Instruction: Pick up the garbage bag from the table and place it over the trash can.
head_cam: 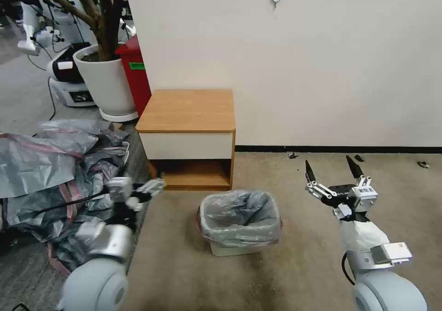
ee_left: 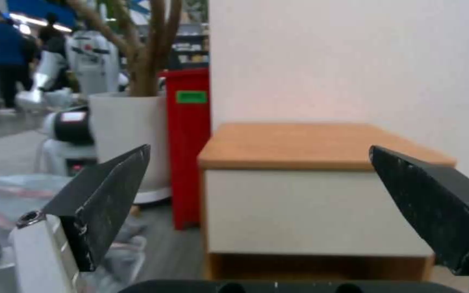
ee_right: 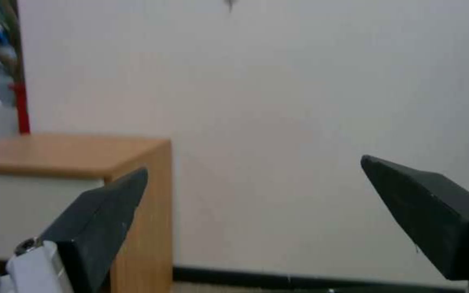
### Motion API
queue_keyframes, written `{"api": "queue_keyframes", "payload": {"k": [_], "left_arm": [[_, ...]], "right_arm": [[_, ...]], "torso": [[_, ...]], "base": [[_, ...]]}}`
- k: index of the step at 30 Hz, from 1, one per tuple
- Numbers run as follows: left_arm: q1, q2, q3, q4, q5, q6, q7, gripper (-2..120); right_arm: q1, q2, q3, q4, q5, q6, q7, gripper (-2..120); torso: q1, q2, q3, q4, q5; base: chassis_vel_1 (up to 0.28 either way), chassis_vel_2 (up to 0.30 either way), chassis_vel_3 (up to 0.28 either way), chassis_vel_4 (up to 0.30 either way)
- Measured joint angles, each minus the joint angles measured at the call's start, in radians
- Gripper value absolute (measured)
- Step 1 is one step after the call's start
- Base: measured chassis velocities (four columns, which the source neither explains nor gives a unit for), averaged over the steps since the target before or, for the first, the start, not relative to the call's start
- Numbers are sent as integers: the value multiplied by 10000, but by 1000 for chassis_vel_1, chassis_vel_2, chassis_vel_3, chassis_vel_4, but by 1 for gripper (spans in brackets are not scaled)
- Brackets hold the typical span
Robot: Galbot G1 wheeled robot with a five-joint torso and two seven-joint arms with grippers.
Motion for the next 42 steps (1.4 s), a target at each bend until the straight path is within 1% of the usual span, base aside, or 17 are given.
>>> {"api": "queue_keyframes", "payload": {"k": [3, 4, 6, 7, 8, 10, 11, 14, 17, 19, 26, 42], "left_arm": [[460, -541, 150, 210, 439, -547, 86, 100], [460, -541, 150, 210, 439, -547, 86, 100], [475, -935, 341, 792, 1038, -1048, 163, 100], [475, -935, 341, 792, 1038, -1048, 163, 100], [448, -1084, 427, 1052, 1249, -1253, 217, 100], [387, -1307, 599, 1451, 1403, -1427, 267, 100], [387, -1307, 599, 1451, 1403, -1427, 267, 100], [275, -1526, 859, 1959, 1773, -1629, 290, 100], [208, -1631, 948, 2119, 1903, -1703, 290, 100], [156, -1742, 1015, 2179, 1994, -1724, 290, 100], [149, -1823, 1013, 2190, 2112, -1747, 290, 100], [145, -1803, 1009, 2189, 2090, -1728, 266, 100]], "right_arm": [[-82, 245, 126, -172, -112, -485, -775, 100], [-82, 245, 126, -172, -112, -485, -775, 100], [-90, 408, 141, -287, -217, -748, -1225, 100], [-90, 408, 141, -287, -217, -748, -1225, 100], [-74, 507, 113, -326, -291, -895, -1296, 100], [3, 711, 43, -413, -461, -1040, -1338, 100], [3, 711, 43, -413, -461, -1040, -1338, 100], [205, 1080, 4, -586, -717, -1110, -1391, 100], [314, 1261, -22, -656, -777, -1132, -1409, 100], [387, 1467, -101, -709, -903, -1191, -1443, 100], [387, 1716, -268, -752, -1104, -1236, -1483, 100], [377, 1721, -273, -754, -1117, -1240, -1488, 100]], "torso": [[0, 0, 0, -1, 0], [0, 0, 0, -1, 0], [0, 0, 0, -2, -1], [0, 0, 0, -2, -1], [0, 0, 0, -2, -2], [0, 1, 0, -3, -1], [0, 1, 0, -3, -1], [0, 0, 0, -2, -1], [0, 0, 0, -2, -1], [0, 0, 0, -2, -1], [1, 0, 1, -2, -1], [1, 0, 1, -3, -1]], "base": [[0, 0, 0, 0], [0, 0, 0, 0], [0, 0, 0, 0], [0, 0, 0, 0], [0, 0, 0, 0], [0, 0, 0, 0], [0, 0, 0, 0], [0, 0, 0, 0], [0, 0, 0, 0], [0, 0, 0, 0], [0, 0, 0, 0], [0, 0, 0, 0]]}}
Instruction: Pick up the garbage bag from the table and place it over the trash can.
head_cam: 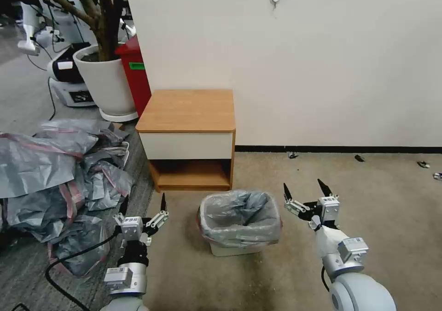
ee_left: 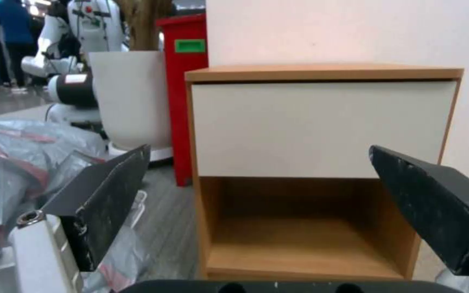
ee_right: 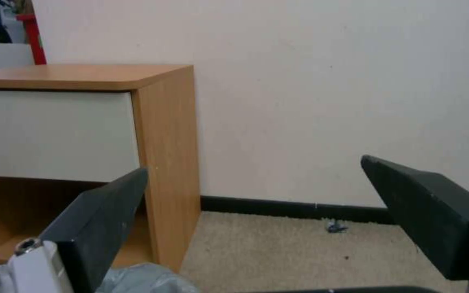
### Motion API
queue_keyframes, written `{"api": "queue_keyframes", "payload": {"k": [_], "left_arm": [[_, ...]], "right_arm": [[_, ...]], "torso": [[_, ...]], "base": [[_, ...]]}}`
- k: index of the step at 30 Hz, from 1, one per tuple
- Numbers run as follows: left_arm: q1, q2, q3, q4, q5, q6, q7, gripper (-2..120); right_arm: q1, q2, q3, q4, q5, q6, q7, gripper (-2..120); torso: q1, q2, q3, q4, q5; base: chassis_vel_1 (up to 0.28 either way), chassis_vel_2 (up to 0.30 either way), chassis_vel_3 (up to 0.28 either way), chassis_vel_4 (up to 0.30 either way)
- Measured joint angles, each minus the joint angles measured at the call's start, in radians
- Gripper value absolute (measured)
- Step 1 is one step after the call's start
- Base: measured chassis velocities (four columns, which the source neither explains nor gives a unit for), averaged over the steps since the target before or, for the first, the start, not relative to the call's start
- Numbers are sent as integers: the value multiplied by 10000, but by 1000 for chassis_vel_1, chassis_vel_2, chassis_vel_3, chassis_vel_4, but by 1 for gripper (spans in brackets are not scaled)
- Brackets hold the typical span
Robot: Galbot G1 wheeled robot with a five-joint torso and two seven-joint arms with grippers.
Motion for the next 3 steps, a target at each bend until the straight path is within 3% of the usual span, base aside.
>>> {"api": "queue_keyframes", "payload": {"k": [3], "left_arm": [[0, 2, 0, -2, -5, 4, -3, 100]], "right_arm": [[0, -2, 1, 0, 2, 0, 0, 100]], "torso": [[0, 0, 0, 0, 0]], "base": [[0, 0, 0, 0]]}}
